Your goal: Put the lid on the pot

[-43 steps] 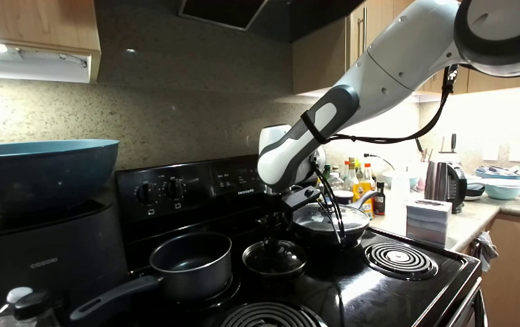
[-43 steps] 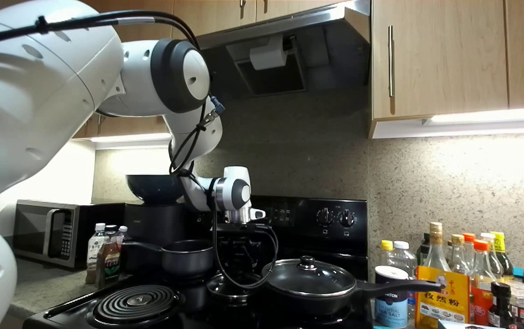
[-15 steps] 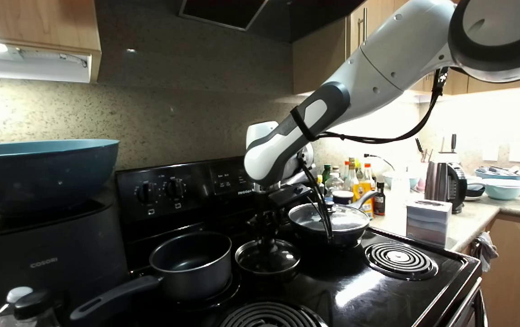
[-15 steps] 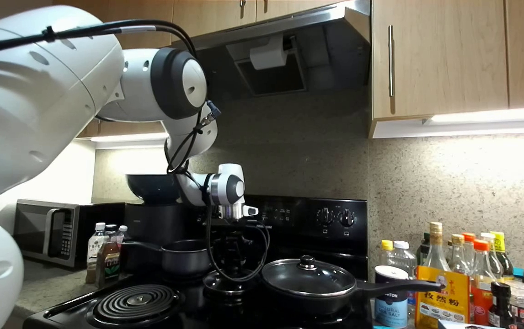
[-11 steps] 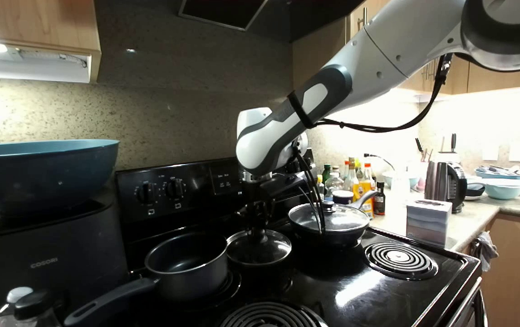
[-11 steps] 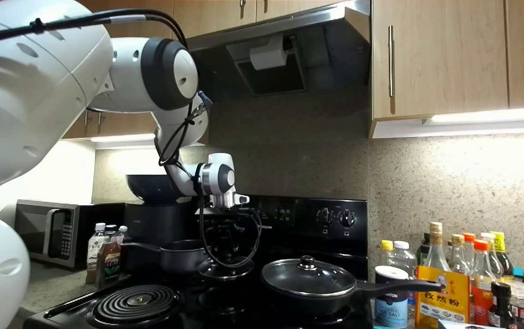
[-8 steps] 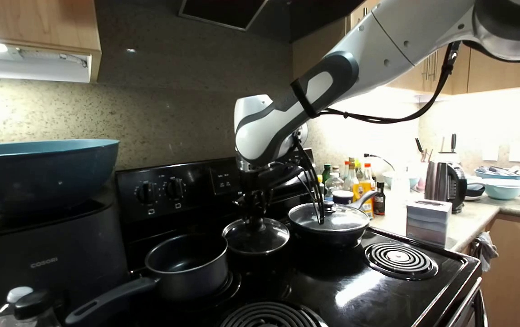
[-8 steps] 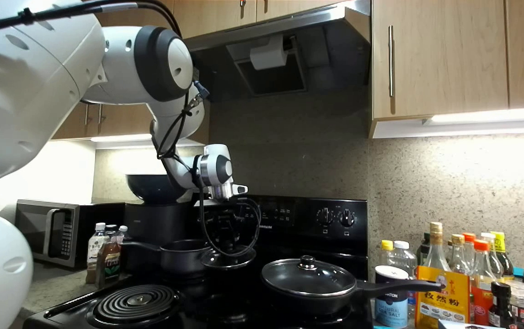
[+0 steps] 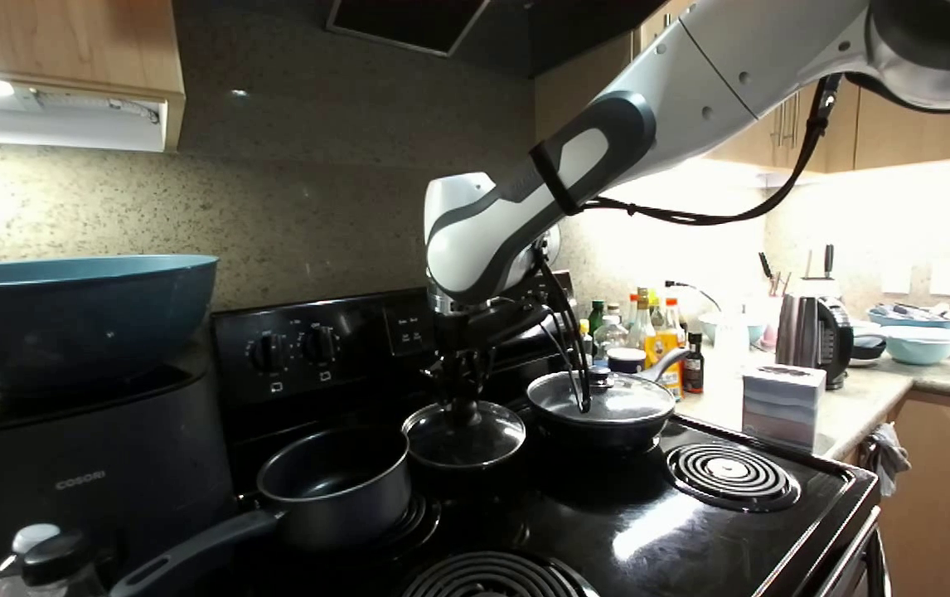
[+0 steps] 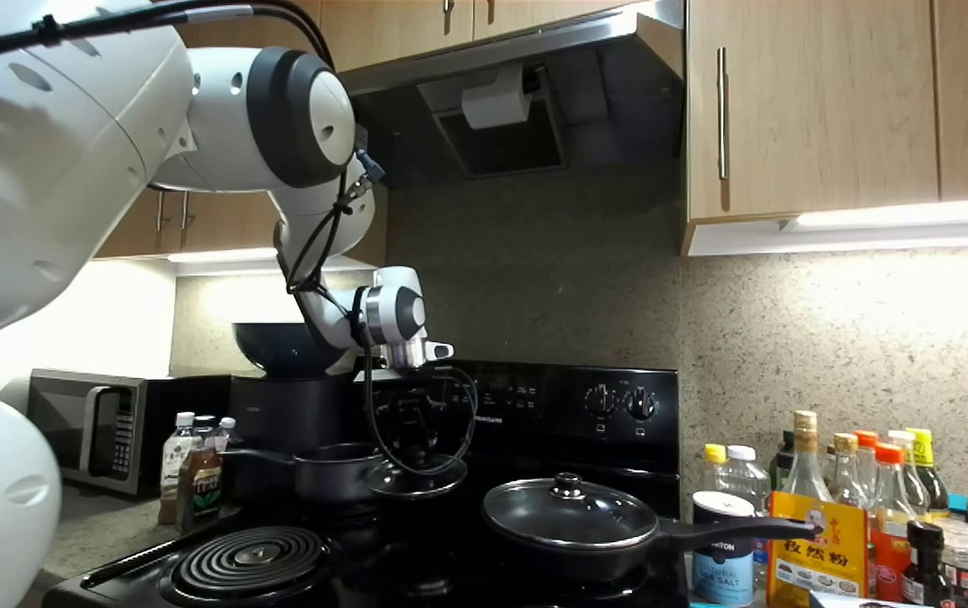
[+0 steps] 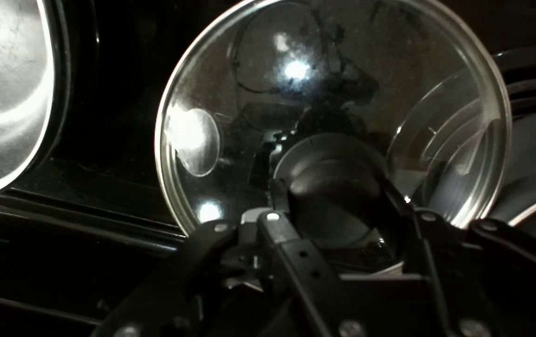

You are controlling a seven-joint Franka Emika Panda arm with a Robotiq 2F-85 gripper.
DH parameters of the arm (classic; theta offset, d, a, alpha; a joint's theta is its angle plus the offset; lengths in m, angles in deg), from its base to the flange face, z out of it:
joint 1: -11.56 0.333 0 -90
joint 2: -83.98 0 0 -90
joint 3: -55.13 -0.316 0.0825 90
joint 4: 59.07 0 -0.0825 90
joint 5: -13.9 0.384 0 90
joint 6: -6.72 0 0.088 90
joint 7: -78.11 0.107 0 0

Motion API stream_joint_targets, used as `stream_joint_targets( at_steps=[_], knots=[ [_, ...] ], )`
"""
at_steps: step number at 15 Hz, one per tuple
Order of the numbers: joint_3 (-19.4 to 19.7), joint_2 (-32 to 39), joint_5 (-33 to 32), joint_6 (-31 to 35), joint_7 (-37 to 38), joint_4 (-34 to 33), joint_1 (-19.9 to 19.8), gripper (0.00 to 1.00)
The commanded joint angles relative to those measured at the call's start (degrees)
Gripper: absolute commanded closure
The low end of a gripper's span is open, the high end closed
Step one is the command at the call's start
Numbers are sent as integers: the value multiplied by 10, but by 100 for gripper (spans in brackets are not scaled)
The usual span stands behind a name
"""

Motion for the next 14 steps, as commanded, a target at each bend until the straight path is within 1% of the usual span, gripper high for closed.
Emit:
stream_joint_targets(
  at_steps=[1,5,11,12,14],
  knots=[
    [-15,-26,-5,-3,-12,13,4,77],
    [-5,-43,-54,7,9,17,25,77],
    [0,-70,-116,20,31,25,42,77],
    [-4,-73,-117,20,28,25,41,77],
    [-24,-67,-84,17,-1,18,33,77]
  ],
)
